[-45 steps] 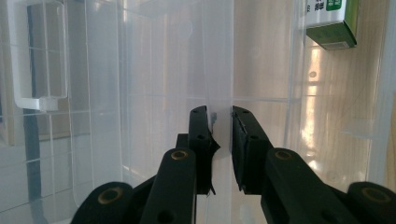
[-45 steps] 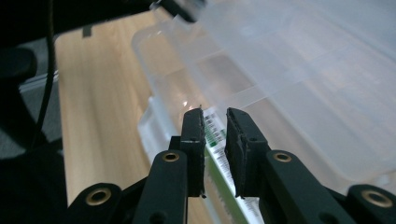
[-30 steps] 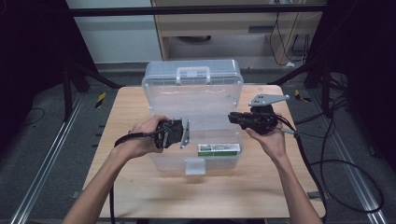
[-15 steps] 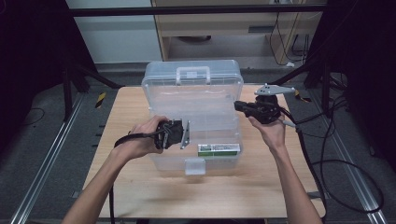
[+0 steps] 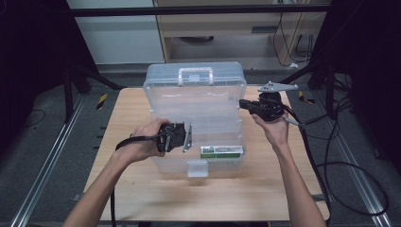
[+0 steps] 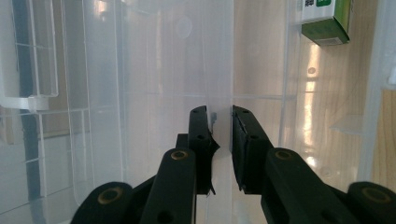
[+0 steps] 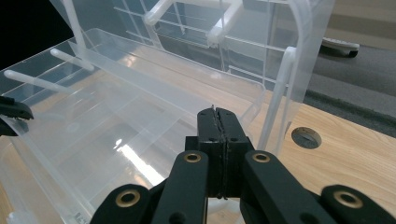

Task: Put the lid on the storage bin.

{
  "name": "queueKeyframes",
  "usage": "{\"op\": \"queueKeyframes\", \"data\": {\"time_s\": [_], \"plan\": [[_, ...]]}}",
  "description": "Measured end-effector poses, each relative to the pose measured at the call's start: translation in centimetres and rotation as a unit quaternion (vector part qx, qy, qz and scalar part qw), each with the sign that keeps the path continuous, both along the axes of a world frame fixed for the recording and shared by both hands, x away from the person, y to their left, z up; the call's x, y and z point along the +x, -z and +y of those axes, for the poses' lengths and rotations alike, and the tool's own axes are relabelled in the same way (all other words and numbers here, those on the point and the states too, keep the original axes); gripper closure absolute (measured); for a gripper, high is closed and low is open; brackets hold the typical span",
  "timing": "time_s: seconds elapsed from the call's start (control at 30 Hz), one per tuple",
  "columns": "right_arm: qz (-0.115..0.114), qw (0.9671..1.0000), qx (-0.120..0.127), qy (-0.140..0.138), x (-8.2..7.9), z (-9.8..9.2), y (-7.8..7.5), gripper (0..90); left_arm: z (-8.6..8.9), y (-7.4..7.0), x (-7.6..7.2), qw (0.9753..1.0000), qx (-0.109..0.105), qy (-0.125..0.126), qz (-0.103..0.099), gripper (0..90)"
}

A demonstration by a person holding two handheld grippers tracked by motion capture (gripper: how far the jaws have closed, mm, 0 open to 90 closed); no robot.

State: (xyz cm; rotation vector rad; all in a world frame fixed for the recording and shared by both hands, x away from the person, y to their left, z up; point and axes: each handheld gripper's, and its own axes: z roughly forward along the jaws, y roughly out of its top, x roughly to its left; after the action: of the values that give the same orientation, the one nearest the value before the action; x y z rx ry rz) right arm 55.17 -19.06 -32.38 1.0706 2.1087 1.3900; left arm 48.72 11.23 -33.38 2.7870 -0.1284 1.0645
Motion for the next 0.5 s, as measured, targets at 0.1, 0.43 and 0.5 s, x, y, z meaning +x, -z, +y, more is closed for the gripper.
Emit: {"op": "queueKeyframes", "data": {"time_s": [0.1,0.43,0.5], "plan": [[0.001,1.0,0.001,0.003,0.11,-0.06,0.02,90.0,-0.02,0.08,-0.09,1.0,0.0,0.0,0.003,78.3],[0.0,0.9999,0.007,0.008,0.11,-0.32,-0.2,90.0,0.0,0.32,-0.38,1.0,-0.001,0.0,0.007,78.2],[-0.001,0.9999,0.007,0.009,0.07,-0.4,-0.26,90.0,-0.03,0.36,-0.44,1.0,0.001,0.0,0.008,78.1]]}}
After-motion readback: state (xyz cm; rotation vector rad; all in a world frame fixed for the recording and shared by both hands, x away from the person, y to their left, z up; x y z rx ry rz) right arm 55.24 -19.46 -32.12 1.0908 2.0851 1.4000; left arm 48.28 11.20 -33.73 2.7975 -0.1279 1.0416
